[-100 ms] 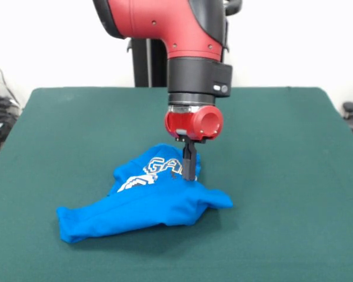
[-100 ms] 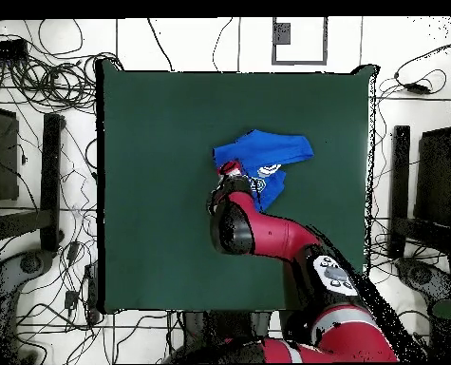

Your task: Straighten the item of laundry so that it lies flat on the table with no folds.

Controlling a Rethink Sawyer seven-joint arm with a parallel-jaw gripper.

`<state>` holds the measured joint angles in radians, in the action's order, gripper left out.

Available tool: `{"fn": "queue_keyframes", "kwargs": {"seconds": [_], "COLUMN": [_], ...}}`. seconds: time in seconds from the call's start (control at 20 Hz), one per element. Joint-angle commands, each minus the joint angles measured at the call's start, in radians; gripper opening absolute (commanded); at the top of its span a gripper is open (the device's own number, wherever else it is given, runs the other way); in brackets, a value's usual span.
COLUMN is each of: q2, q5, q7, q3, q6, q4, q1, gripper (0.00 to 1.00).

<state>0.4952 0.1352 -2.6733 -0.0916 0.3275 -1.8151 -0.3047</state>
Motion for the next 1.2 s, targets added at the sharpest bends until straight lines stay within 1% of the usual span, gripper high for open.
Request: {"fn": "queue_keyframes", "kwargs": {"seconds": [0.05, 0.25, 0.85, 1.05, 1.2], "q2": [-0.046, -0.065, -0.053, -0.033, -0.017], "q5": [0.037, 0.043, 0.032, 0.021, -0.002], "q7": [-0.057, -0.049, -0.052, -0.051, -0.062], "q3": [-0.136, -0.143, -0.124, -0.097, -0.059], "q6": [-0.076, -0.073, -0.079, -0.089, -0.086], "q4": [0.031, 0.051, 0.04, 0.022, -0.003], "q1": [-0.006, -0.013, -0.002, 0.011, 0.032], "gripper": [0.0, 0.0, 0.0, 0.0, 0.0]}}
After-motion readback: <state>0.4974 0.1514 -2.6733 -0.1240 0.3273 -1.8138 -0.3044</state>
